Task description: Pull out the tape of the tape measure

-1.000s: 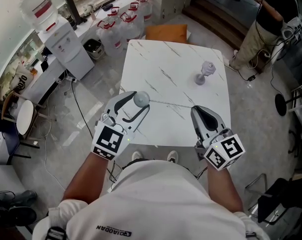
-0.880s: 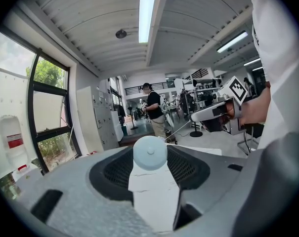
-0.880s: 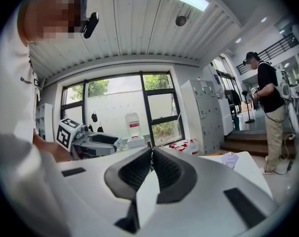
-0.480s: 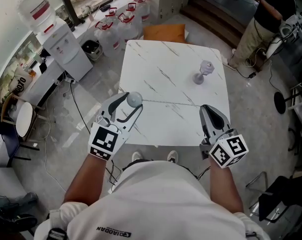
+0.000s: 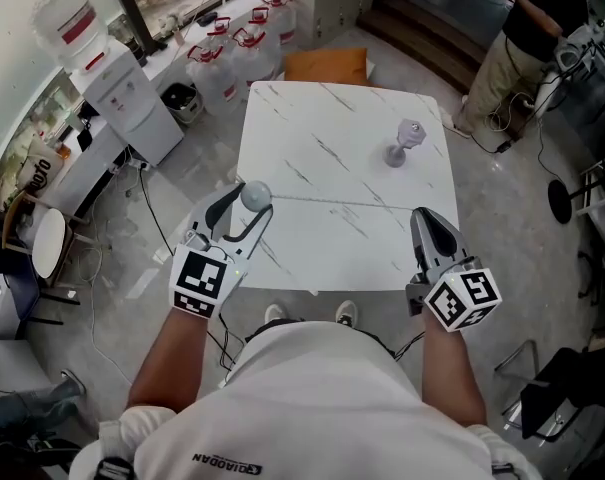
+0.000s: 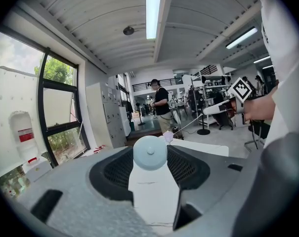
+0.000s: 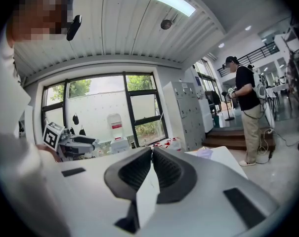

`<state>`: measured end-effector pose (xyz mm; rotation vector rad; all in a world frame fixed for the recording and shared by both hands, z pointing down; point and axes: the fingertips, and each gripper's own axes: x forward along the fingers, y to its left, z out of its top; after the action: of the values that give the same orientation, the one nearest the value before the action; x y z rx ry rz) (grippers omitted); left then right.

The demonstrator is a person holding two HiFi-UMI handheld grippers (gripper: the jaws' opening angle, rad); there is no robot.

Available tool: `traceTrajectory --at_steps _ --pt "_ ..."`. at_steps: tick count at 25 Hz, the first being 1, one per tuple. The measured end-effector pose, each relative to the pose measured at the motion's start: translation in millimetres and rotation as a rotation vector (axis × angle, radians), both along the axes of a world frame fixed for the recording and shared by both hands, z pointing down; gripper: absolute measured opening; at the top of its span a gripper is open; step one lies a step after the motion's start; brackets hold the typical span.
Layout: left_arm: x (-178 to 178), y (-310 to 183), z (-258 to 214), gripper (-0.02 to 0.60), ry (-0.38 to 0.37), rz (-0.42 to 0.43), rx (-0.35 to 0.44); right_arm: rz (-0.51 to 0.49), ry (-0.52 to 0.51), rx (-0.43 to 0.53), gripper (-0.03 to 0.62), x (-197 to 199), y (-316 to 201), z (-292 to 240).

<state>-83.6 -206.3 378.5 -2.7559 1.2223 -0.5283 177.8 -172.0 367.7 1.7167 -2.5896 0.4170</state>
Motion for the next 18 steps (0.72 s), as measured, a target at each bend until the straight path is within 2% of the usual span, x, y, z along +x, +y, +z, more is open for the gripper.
traceTrajectory --at_steps 12,18 --pt "-8 -3 4 0.222 -0.006 -0.022 -0.006 0.057 0.045 0.021 0.020 18 4 -2" --pt "-8 -4 5 0.222 0.001 -0.030 -0.018 0.046 0.022 0.010 0.020 20 4 -1"
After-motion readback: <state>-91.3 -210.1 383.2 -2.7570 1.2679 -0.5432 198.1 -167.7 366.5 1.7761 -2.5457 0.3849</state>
